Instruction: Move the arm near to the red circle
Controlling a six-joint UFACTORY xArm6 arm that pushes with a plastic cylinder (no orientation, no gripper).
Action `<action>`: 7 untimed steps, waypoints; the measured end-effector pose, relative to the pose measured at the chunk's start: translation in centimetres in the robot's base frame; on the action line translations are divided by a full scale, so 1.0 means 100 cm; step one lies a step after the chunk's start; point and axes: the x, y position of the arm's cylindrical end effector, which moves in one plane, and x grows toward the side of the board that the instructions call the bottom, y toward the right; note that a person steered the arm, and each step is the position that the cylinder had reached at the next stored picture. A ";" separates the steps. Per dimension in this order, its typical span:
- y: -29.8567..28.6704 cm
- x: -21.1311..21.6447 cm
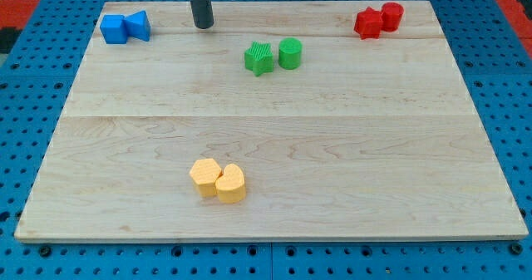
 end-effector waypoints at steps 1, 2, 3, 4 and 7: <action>0.000 0.000; 0.009 0.000; 0.082 -0.011; 0.141 -0.026; 0.248 -0.053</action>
